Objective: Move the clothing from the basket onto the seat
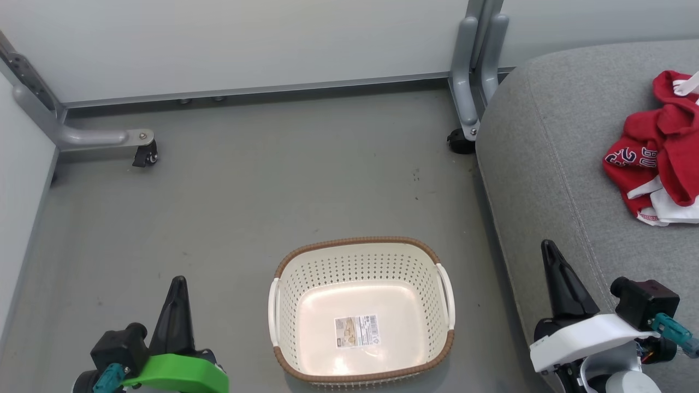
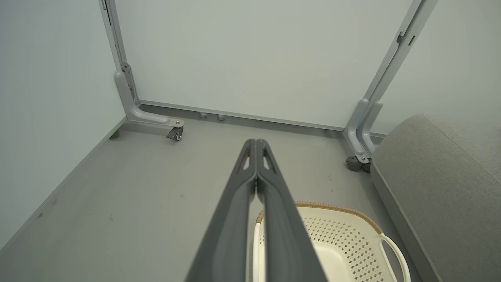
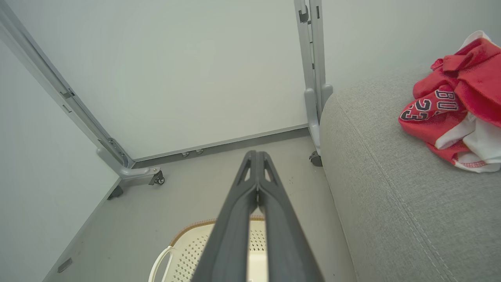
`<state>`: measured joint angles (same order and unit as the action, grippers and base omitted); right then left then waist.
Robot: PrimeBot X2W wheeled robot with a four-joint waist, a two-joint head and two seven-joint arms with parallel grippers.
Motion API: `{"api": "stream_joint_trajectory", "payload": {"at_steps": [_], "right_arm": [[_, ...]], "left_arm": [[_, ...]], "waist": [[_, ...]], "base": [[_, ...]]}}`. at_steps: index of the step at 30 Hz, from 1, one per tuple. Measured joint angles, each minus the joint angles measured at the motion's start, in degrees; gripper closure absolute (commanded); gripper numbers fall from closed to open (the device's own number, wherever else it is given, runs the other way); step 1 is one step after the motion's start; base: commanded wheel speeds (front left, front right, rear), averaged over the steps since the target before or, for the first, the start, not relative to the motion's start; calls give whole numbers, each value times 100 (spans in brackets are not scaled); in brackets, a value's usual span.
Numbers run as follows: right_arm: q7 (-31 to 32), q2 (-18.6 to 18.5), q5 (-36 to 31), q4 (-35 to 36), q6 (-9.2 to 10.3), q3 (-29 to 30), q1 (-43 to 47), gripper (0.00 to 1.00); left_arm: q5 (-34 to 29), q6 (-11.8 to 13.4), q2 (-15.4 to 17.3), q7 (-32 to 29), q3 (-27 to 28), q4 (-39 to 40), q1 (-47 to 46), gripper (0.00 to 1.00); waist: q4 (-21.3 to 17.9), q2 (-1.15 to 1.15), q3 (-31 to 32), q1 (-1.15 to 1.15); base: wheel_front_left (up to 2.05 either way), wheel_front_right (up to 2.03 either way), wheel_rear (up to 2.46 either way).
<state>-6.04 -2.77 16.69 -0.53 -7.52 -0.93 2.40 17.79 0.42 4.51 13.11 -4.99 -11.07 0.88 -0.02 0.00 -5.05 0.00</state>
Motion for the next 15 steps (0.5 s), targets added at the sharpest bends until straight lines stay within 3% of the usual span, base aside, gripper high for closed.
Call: {"api": "stream_joint_trajectory", "payload": {"at_steps": [15], "right_arm": [[144, -109, 1629, -288, 0, 7, -104, 100]], "left_arm": [[1495, -151, -11, -382, 224, -49, -43, 100]], "waist": [[0, 0, 62, 0]], "base": [[0, 0, 0]]}}
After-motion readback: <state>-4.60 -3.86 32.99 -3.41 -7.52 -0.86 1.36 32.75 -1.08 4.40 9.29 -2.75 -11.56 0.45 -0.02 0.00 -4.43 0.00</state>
